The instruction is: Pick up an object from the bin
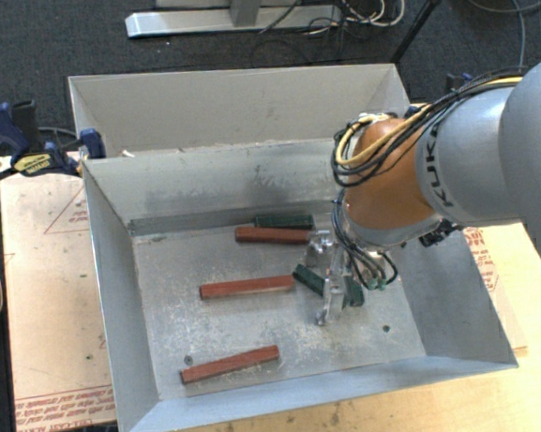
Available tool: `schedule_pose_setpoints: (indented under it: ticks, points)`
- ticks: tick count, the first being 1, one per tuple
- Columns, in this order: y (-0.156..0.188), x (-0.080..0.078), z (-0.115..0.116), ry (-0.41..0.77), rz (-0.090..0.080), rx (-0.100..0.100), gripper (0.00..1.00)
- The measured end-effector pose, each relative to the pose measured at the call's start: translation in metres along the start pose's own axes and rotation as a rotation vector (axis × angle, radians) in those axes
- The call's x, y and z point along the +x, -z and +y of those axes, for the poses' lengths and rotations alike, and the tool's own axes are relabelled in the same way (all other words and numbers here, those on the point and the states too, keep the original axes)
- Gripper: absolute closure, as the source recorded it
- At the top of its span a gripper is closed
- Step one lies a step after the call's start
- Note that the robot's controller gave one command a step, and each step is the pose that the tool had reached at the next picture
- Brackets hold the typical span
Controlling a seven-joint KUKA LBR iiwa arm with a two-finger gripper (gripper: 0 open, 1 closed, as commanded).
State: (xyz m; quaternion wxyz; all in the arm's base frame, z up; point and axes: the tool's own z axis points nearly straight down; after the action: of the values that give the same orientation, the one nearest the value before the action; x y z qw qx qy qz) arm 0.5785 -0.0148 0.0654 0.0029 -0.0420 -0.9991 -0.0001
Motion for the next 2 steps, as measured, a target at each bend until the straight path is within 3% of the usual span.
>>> schedule_pose_setpoints:
  ticks: [1,2]
  points:
    - [0.0352,0.0084,0.0113,-0.121,-0.009,-0.002,0.0]
    - [0.034,0.0111,0.0085,-0.308,-0.006,-0.002,0.0]
